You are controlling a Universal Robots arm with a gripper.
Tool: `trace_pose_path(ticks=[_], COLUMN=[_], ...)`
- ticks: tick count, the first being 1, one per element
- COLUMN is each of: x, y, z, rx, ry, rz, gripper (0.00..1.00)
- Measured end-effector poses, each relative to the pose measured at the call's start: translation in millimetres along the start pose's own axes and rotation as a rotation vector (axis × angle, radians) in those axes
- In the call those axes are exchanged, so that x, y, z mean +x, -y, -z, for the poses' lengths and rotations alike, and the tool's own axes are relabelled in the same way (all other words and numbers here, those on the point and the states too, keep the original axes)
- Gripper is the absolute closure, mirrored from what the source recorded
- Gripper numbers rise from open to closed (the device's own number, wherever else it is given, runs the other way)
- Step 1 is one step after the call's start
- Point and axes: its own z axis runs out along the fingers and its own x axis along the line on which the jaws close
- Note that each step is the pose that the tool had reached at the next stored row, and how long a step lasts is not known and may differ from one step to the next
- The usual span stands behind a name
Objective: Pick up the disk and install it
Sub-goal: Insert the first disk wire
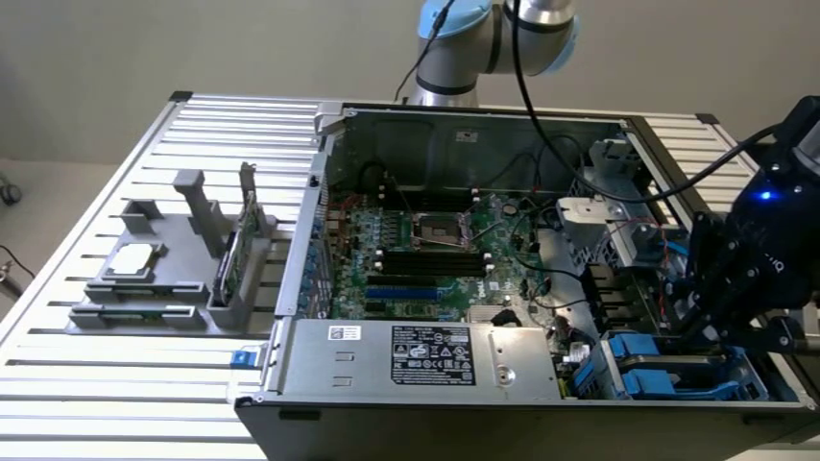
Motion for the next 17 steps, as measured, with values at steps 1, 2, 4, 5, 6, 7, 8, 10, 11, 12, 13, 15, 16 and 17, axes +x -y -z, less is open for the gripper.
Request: trace_pose_path(ticks=[1, 2, 4, 5, 6, 7, 8, 10, 11, 12, 13, 15, 16, 17], x=[0.0, 0.0, 0.0, 0.0, 0.0, 0.0, 0.0, -0.1, -0.2, -0.2, -0.3, -0.4, -0.5, -0.6], y=[0.2, 0.2, 0.3, 0.4, 0.4, 0.4, 0.4, 0.5, 0.4, 0.4, 0.4, 0.4, 0.4, 0.5], z=[0.0, 0.1, 0.0, 0.0, 0.0, 0.0, 0.1, 2.0, 3.4, 5.1, 7.0, 11.2, 13.6, 16.3], rx=[0.0000, 0.0000, 0.0001, 0.0002, 0.0003, 0.0003, 0.0003, 0.0004, 0.0003, 0.0003, 0.0003, 0.0003, 0.0003, 0.0003], ry=[0.0003, 0.0007, 0.0009, 0.0010, 0.0010, 0.0009, 0.0007, 0.0015, 0.0012, 0.0012, 0.0012, 0.0010, 0.0010, 0.0010], rz=[0.000, 0.000, 0.000, 0.000, 0.000, 0.000, 0.000, 0.000, 0.000, 0.000, 0.000, 0.000, 0.000, 0.000], gripper=[0.84, 0.84, 0.84, 0.84, 0.84, 0.84, 0.84, 0.82, 0.82, 0.75, 0.75, 0.75, 0.75, 0.75])
